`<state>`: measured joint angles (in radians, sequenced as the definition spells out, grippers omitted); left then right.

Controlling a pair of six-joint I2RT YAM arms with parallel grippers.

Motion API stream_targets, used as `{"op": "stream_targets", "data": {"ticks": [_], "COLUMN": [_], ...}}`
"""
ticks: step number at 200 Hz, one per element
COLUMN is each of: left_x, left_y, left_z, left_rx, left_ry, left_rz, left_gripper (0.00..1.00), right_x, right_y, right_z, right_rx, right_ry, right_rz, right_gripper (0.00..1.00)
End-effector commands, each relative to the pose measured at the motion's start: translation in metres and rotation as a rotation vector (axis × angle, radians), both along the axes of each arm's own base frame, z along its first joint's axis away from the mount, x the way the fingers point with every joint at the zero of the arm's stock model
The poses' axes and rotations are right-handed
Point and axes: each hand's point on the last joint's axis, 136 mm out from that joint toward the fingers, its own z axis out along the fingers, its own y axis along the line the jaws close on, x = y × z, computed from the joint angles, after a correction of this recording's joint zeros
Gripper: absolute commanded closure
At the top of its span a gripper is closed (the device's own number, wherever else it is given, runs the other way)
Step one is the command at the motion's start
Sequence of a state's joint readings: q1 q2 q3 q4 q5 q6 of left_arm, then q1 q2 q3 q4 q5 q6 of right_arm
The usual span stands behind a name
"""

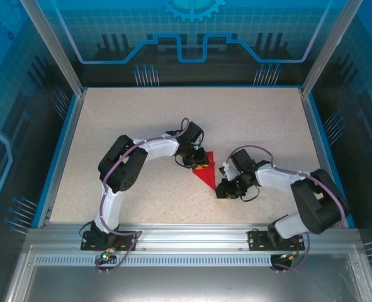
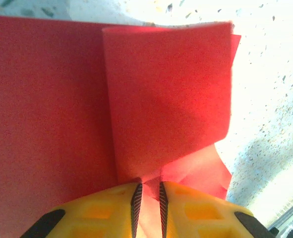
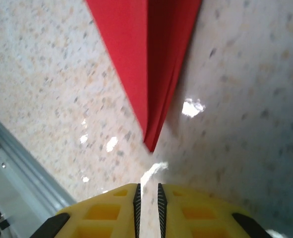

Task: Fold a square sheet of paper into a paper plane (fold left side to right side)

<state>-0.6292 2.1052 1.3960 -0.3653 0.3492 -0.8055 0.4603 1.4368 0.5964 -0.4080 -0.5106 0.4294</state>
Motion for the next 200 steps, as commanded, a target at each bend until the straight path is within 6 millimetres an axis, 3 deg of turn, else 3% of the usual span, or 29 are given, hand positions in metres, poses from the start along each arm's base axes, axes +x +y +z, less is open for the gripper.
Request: {"op": "stream_targets", "data": {"ticks": [1, 28, 67, 85, 118, 157, 200], "left_x": [-0.004, -0.004, -0.005, -0.005, -0.005, -0.003, 0.007], "left_y": [0.03, 0.03, 0.029, 0.03, 0.03, 0.03, 0.028], "left_z": [-0.03, -0.029, -0.028, -0.027, -0.027, -0.019, 0.012], "left_rx": [0.129, 0.127, 0.126, 0.126, 0.128, 0.125, 0.081], "left_ry": [0.046, 0.044, 0.043, 0.042, 0.042, 0.025, -0.044], "left_rz": [0.031, 0.03, 0.031, 0.028, 0.027, 0.024, 0.018], "left_gripper": [0.76, 0.76, 0.76, 0.76, 0.76, 0.75, 0.7], "right_x": [0.0, 0.028, 0.057, 0.057, 0.057, 0.04, 0.018], "right_y": [0.008, 0.022, 0.042, 0.042, 0.024, 0.006, -0.014], "right_z": [0.036, 0.058, 0.045, 0.029, -0.004, -0.035, -0.059], "right_rx": [0.067, 0.127, 0.121, 0.082, -0.022, -0.107, -0.179], "right_ry": [-0.014, -0.102, -0.108, -0.082, -0.045, 0.024, 0.12], "right_rz": [0.011, -0.001, -0.007, 0.0, -0.025, -0.043, -0.076], "right_gripper": [0.8, 0.8, 0.8, 0.8, 0.79, 0.8, 0.85]}}
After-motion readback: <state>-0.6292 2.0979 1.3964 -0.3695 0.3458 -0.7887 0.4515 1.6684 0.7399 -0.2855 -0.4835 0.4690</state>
